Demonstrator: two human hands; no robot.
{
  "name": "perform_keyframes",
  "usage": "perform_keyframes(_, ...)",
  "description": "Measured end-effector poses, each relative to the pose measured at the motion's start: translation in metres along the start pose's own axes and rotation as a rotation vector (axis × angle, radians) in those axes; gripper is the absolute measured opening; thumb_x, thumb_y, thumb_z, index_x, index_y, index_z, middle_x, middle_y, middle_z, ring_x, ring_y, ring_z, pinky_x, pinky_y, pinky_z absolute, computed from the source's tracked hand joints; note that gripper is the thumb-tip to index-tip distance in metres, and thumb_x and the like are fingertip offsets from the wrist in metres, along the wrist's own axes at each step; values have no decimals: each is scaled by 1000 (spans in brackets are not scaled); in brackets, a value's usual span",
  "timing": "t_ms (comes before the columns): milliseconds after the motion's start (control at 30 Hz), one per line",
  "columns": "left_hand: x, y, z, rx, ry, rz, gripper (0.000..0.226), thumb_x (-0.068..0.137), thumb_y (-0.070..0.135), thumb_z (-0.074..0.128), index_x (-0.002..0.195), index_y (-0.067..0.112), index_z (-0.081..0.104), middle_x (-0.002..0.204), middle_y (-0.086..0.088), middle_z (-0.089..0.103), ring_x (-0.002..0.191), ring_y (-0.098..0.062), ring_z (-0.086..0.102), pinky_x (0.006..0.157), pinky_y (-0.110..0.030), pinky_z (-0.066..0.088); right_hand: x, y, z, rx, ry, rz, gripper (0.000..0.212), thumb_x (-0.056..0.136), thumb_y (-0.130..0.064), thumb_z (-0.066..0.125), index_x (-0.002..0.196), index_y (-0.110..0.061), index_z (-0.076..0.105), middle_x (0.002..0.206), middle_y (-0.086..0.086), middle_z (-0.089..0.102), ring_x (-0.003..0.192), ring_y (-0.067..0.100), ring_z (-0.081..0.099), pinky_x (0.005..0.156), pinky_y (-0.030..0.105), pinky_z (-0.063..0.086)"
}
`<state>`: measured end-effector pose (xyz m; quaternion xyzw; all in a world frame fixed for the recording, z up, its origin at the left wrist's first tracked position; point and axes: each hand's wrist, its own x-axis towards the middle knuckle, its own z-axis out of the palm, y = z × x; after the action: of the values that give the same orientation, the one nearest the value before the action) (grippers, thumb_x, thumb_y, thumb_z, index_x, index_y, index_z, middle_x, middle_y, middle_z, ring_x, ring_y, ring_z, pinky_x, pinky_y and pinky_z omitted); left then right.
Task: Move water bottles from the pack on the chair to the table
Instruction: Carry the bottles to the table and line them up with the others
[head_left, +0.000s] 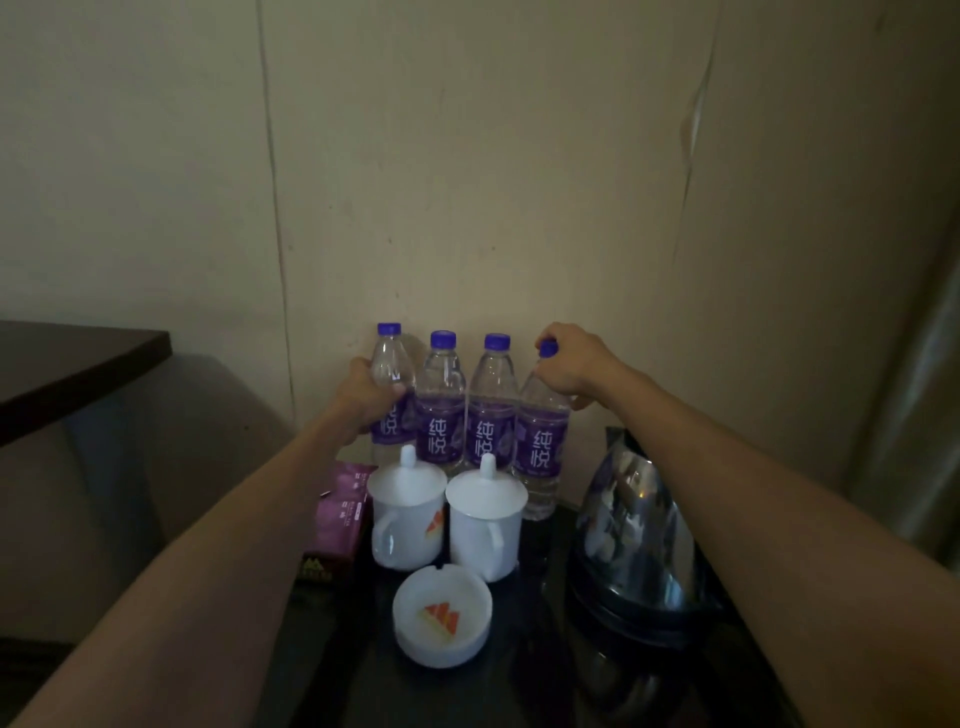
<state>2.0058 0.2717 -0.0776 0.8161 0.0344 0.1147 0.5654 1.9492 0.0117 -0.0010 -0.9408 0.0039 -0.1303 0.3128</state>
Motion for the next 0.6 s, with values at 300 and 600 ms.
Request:
perform_keyframes(300,-10,-4,-15,-33,-167,-38,70,88,17,75,146,20,36,129,-6,59,104,-22,63,72,-38,53,-4,8,3,42,29,-40,49,92,-15,64,140,-22,58,140,15,54,111,38,62,76,53,65)
perform_keyframes(600,-20,-7,-22,4,-257,-63,77,84,19,81,146,22,34,138,-2,55,124,-26,53,93,-46,47,-7,9,3,89,1,-36,52,95,-15,59,146,-21,54,145,13,52,116,35,61,82,51,64)
